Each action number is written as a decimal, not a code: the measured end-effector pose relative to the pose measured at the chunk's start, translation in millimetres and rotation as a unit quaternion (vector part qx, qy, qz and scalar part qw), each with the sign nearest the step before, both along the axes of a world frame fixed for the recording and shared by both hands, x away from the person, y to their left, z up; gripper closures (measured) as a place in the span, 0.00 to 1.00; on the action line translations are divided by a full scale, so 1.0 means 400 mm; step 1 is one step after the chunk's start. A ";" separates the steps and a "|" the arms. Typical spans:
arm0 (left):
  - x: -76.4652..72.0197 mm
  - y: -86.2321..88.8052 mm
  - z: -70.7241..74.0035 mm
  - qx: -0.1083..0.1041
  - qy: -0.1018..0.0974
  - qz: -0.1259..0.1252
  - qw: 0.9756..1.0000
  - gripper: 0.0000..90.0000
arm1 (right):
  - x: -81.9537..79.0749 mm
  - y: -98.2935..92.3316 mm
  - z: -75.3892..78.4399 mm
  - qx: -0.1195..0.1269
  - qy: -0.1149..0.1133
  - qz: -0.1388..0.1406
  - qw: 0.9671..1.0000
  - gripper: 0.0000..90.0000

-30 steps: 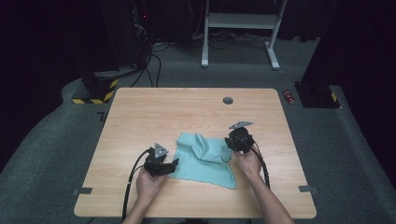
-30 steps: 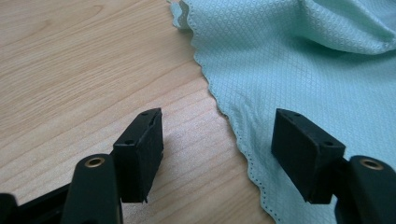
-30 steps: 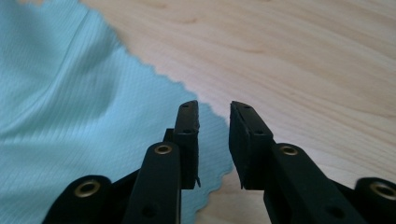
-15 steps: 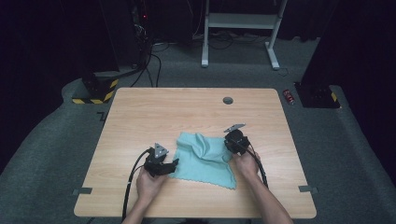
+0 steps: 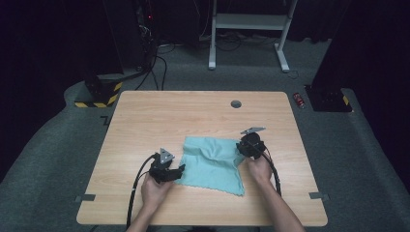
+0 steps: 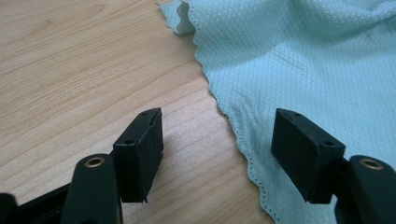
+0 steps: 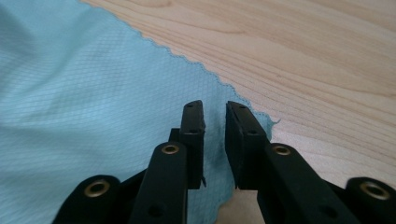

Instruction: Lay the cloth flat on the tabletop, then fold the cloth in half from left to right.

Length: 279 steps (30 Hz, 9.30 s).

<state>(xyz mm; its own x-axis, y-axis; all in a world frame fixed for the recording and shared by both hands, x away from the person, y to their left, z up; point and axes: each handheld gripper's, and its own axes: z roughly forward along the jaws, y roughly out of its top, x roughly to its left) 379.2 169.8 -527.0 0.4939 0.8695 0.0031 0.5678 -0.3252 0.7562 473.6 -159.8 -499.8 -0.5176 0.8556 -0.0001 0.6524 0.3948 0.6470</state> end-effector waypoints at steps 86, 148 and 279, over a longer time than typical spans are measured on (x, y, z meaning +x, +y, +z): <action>-0.074 -0.019 0.022 0.037 0.007 -0.082 0.996 0.94 | -0.272 -0.022 -0.018 -0.039 -0.007 0.104 0.994 0.95; 0.329 -0.048 0.037 -0.006 0.069 0.038 0.997 0.64 | 0.081 -0.038 -0.005 0.043 -0.005 -0.048 0.998 0.68; 0.103 0.009 0.034 -0.057 0.036 -0.004 0.998 0.41 | -0.182 0.096 -0.019 0.073 -0.038 0.103 0.991 0.61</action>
<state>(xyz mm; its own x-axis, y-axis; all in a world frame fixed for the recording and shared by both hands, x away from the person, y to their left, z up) 420.2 173.2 -513.3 0.4962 0.8582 -0.1315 0.6201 -0.2443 0.7455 401.0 -121.4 -507.2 -0.6849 0.7253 0.0700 0.5147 0.4136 0.7510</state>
